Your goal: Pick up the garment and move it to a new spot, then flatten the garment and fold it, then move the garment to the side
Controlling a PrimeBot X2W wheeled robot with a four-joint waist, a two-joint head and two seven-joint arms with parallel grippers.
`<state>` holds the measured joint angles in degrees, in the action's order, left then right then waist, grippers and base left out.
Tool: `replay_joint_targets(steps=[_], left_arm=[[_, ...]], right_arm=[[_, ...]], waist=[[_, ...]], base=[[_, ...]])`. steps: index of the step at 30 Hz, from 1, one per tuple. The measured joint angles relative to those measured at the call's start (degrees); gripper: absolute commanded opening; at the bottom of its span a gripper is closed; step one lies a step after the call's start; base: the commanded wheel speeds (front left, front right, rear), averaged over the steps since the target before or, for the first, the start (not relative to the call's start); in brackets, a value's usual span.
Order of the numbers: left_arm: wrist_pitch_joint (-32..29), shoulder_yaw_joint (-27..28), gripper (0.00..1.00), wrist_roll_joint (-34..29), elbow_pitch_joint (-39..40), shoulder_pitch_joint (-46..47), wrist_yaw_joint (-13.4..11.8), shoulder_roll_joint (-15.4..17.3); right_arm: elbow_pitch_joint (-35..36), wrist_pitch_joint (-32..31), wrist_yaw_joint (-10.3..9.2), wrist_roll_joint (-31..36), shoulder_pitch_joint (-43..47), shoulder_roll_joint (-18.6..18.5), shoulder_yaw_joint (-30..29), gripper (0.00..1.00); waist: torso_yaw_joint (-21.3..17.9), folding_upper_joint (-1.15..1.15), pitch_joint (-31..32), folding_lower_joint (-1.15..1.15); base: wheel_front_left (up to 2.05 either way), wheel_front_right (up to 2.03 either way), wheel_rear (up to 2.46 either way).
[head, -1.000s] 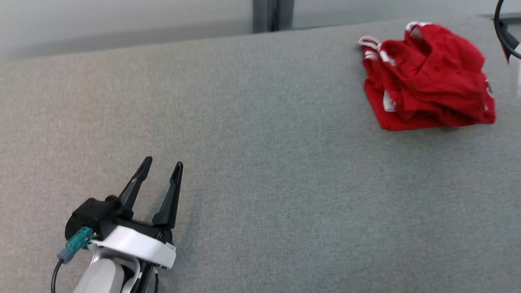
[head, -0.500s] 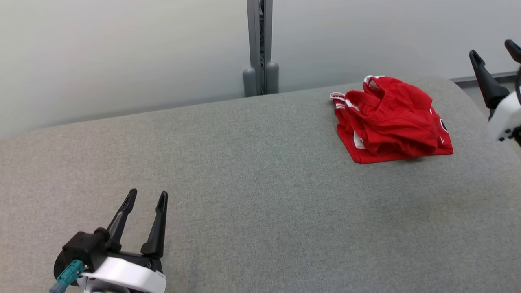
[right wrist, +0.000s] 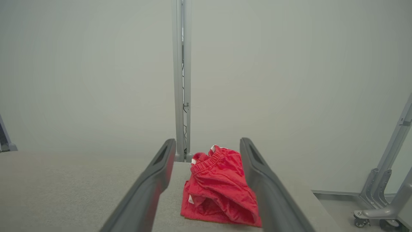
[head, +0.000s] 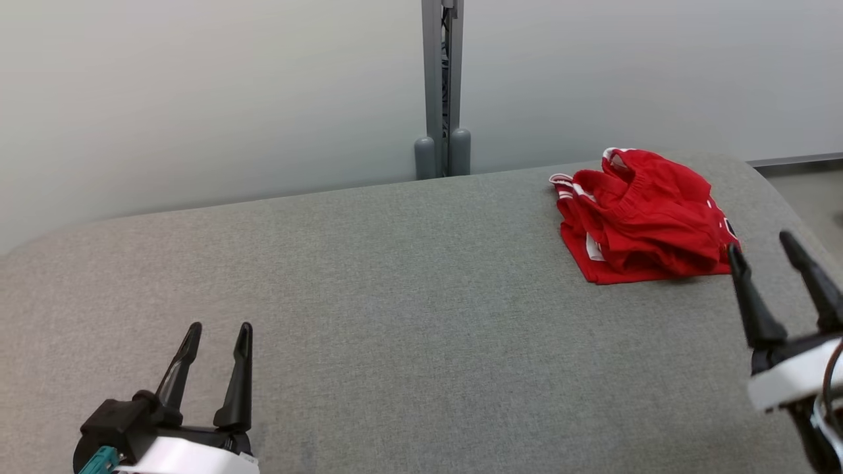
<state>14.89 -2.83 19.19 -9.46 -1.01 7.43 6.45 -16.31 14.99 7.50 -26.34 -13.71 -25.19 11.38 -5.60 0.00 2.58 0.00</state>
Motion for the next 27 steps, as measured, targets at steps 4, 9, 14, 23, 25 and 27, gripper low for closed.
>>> replay_joint_targets(steps=[4,9,14,23,25,27], left_arm=[[0.01,1.33,1.0,-0.25,0.59,-1.03,-0.02,-0.45],[0.01,3.43,1.0,-1.94,1.57,-1.35,-0.29,-1.41],[0.01,4.67,1.0,-3.16,2.01,-2.36,-0.43,-2.0],[0.01,4.49,1.0,-6.56,3.05,-3.77,-0.35,-2.65],[0.01,4.47,1.0,-7.02,3.04,-3.91,-0.34,-2.86],[0.01,4.5,1.0,-7.19,3.12,-4.03,-0.18,-3.01]], right_arm=[[5.82,-0.01,-0.01,2.33,7.32,3.49,-3.03,1.0],[10.51,0.0,-0.01,3.67,12.77,7.24,-5.57,1.0],[12.73,0.0,-0.01,4.83,16.03,10.42,-6.53,1.0],[14.24,0.0,-0.01,6.59,18.17,14.18,-7.51,1.0],[14.41,0.0,-0.01,6.91,18.69,14.58,-7.75,1.0],[14.61,0.0,-0.01,7.26,18.96,15.01,-8.18,1.0]], waist=[[0.99,0.0,0.27,0.0],[2.64,0.0,0.5,0.0],[4.37,0.0,0.71,0.0],[5.6,0.0,0.6,0.0],[5.66,0.0,0.5,0.0],[5.66,0.0,0.35,0.0]], base=[[0.0,0.0,0.0],[0.0,0.0,0.0],[0.0,0.0,0.0],[0.0,0.0,0.0],[0.0,0.0,0.0],[0.0,0.0,0.0]])
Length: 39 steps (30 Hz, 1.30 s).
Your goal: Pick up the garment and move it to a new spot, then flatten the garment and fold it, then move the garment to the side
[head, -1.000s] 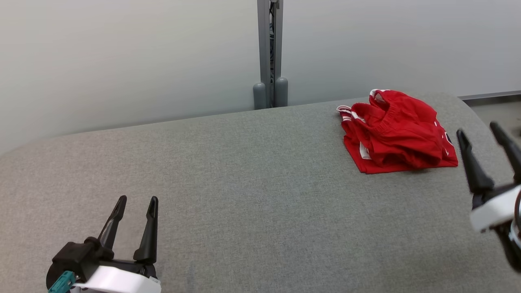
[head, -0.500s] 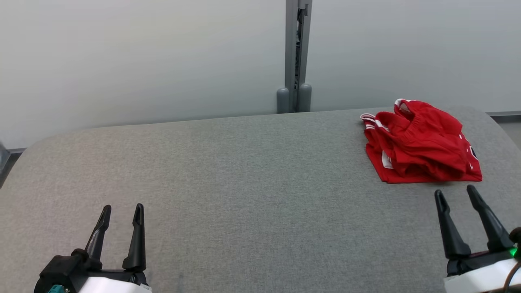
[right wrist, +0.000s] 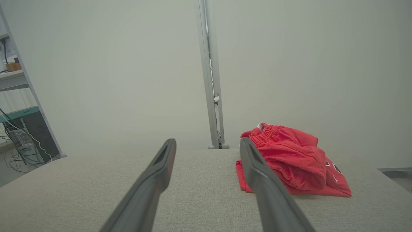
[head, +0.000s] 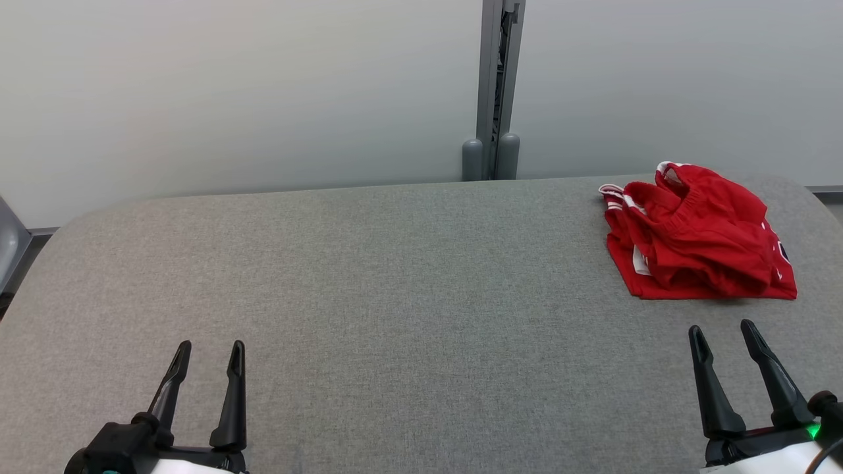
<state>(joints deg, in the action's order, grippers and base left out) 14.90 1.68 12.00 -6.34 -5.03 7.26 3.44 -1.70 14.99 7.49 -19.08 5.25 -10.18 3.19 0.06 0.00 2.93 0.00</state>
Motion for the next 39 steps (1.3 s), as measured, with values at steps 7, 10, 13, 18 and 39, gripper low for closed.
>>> replay_joint_targets(steps=[7,10,13,18,39], left_arm=[[0.0,0.33,1.0,-0.93,-0.71,-0.16,0.08,-0.23],[0.0,0.2,1.0,-1.21,-1.64,-0.16,0.1,-0.3],[0.0,0.18,1.0,-1.78,-2.03,-0.14,0.16,-0.32],[0.0,0.29,1.0,-2.13,-2.63,-0.04,0.18,-0.4],[0.0,0.42,1.0,-2.26,-4.31,0.54,0.18,-0.54]], right_arm=[[0.68,0.0,0.0,0.18,-0.01,0.57,0.01,1.0],[0.81,0.0,0.0,0.4,-0.06,0.57,0.24,1.0],[0.33,0.0,0.0,0.41,-0.35,0.57,-0.29,1.0],[-0.7,0.0,0.0,0.3,-0.49,0.74,-0.58,1.0],[-1.27,0.0,0.0,-0.2,-1.16,0.69,0.29,1.0]], waist=[[-0.27,0.0,-0.38,0.0],[-0.41,0.0,-0.48,0.0],[-0.42,0.0,-0.55,0.0],[-0.16,0.0,-0.51,0.0],[-0.02,0.0,-0.2,0.0]], base=[[0.0,0.0,0.0],[0.0,0.0,0.0],[0.0,0.0,0.0],[0.0,0.0,0.0],[0.0,0.0,0.0]])
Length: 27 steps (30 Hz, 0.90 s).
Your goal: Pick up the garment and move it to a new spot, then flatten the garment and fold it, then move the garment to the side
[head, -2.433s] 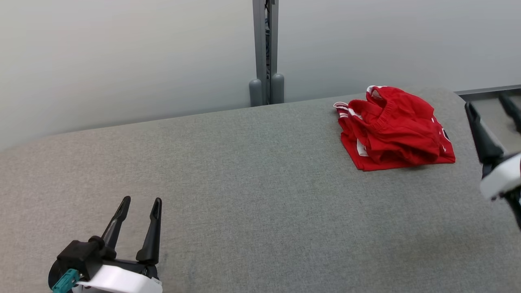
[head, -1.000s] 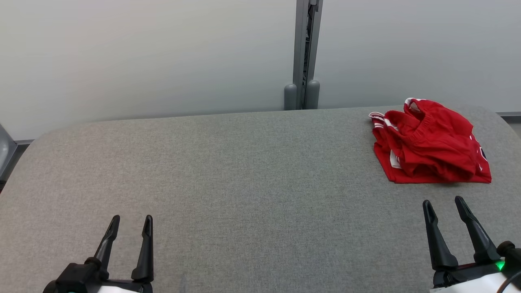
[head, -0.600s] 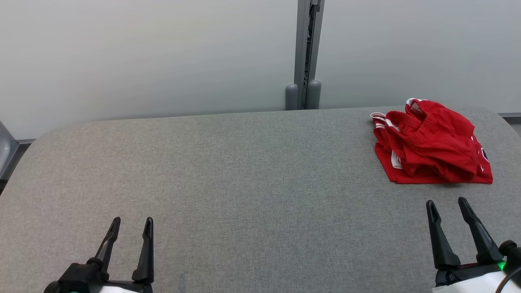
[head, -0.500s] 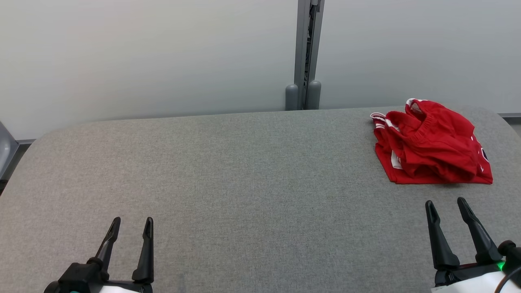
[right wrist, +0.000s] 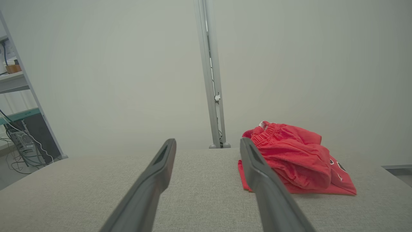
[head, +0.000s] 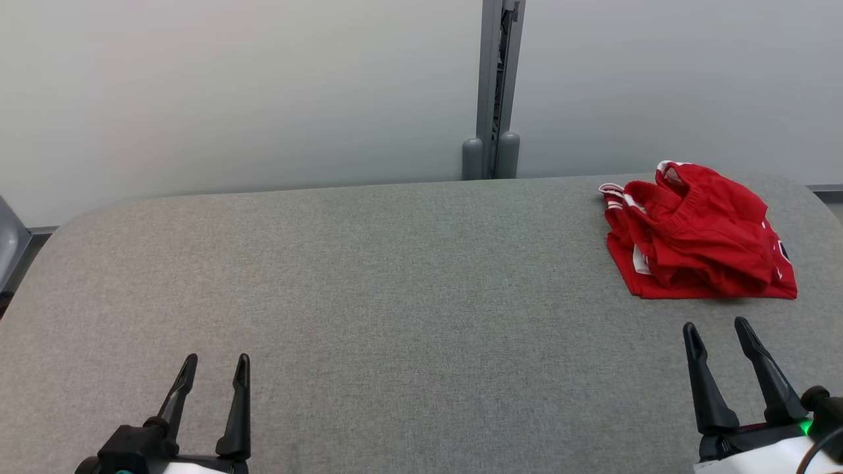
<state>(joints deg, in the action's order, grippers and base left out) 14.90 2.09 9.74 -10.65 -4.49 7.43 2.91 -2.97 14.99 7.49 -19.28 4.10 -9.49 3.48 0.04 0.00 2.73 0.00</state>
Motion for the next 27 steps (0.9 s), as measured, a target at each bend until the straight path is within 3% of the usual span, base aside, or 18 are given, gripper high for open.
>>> replay_joint_targets(steps=[2,3,10,27], left_arm=[[0.0,-0.08,1.0,0.02,-0.21,0.0,0.0,0.0],[0.0,-0.41,0.0,0.51,-0.32,-0.01,0.0,0.01],[-0.83,-0.63,0.0,1.52,-3.42,-2.37,0.0,-0.9],[-6.65,2.91,0.0,19.57,-1.6,-2.29,0.0,-0.85]], right_arm=[[-0.02,0.0,0.0,-0.01,-0.01,0.0,0.08,1.0],[-0.04,0.0,0.0,-0.02,-0.01,0.0,0.11,0.0],[-3.02,-0.45,0.0,-0.83,2.13,1.52,1.05,0.0],[-4.74,-3.7,0.0,-16.9,-0.04,2.45,1.62,0.0]], waist=[[0.01,0.0,0.01,0.0],[0.0,0.0,0.02,0.0],[0.0,0.0,0.0,0.0],[-0.01,0.0,-0.42,0.0]], base=[[0.0,0.0,0.0],[0.0,0.0,0.0],[0.0,0.0,0.0],[0.0,0.0,0.0]])
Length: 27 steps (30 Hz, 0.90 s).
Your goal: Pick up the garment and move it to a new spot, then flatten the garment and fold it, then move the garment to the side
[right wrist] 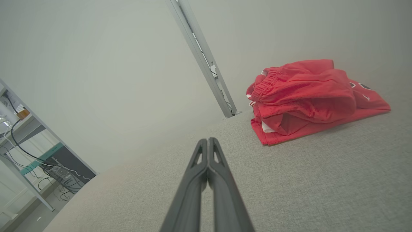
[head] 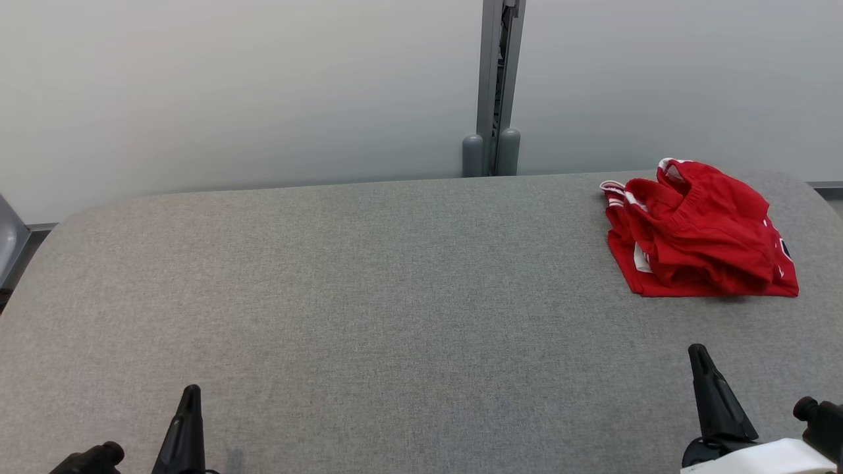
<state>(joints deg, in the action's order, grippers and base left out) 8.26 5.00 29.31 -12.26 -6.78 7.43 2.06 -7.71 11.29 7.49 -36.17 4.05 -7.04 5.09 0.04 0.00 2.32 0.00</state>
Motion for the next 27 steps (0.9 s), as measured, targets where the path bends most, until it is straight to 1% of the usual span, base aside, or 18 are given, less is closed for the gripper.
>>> replay_joint_targets(steps=[10,27], left_arm=[[-2.85,1.82,0.0,9.34,1.03,0.12,0.0,0.07],[-7.13,4.57,0.0,22.78,2.61,0.36,0.0,0.22]], right_arm=[[-0.66,-1.48,-0.01,-8.21,-1.35,0.68,0.36,0.0],[-1.99,-4.1,-0.01,-20.16,-3.49,1.52,0.66,0.0]], waist=[[0.0,0.0,-0.24,0.0],[0.0,0.0,-0.65,0.0]], base=[[0.0,0.0,0.0],[0.0,0.0,0.0]])
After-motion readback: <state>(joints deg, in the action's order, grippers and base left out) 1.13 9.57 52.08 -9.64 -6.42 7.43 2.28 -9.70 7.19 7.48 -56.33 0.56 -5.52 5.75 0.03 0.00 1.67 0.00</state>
